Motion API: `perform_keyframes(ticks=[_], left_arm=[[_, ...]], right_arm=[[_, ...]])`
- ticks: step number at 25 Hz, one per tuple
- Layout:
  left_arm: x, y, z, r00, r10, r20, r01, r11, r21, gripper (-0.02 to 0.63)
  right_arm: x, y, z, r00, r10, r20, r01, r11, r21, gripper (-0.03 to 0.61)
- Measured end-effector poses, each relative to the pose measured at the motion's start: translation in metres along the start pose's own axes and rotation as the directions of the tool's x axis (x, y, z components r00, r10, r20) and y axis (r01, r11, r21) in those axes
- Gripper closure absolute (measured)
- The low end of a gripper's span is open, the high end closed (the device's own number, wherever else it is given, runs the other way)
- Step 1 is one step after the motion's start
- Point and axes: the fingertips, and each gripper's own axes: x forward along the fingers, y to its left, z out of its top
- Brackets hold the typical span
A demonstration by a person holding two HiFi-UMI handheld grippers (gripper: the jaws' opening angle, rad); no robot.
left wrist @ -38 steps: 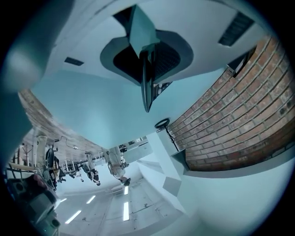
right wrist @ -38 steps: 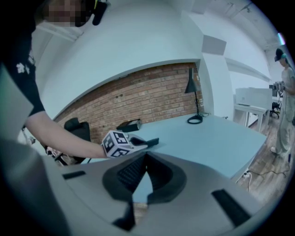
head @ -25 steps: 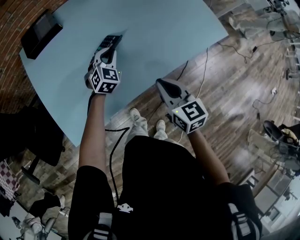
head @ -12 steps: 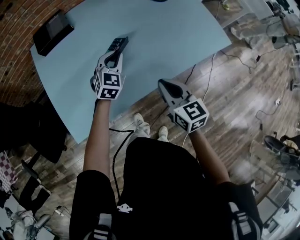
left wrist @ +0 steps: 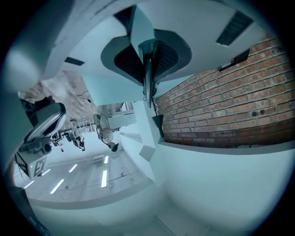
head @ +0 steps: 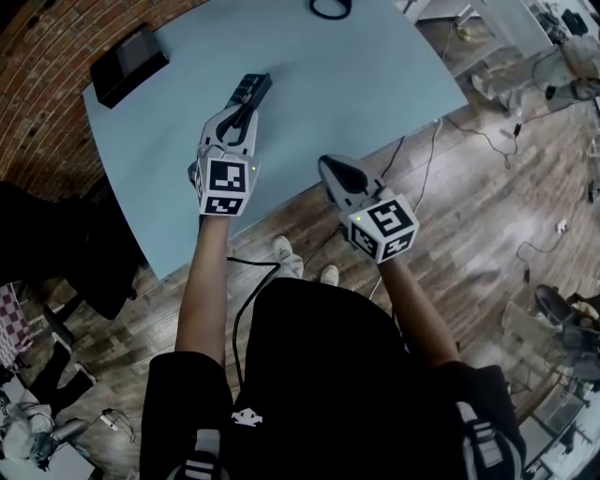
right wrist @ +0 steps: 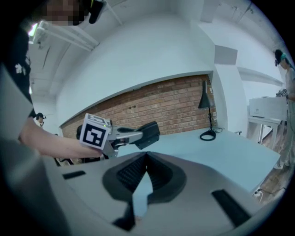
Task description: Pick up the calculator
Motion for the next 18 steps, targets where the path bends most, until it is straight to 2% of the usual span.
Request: perform_keyframes(ticks=[10, 18], left_arm=[[-0.048, -0.009, 0.052, 0.994, 0.048, 0.098, -0.041, 0.997, -0.070, 0.554], [-0.080, -0.027, 0.077, 0.987, 0.079, 0.141, -0.070, 0.995, -0.072, 0.554]], right_arm=[[-0.009, 0.005, 0.033, 0.997, 0.033, 0.073, -0.030, 0.998, -0.048, 0.574], [-0.019, 0.010, 0.056, 0.990, 0.074, 0.124, -0.065, 0.995, -0.075, 0.574]])
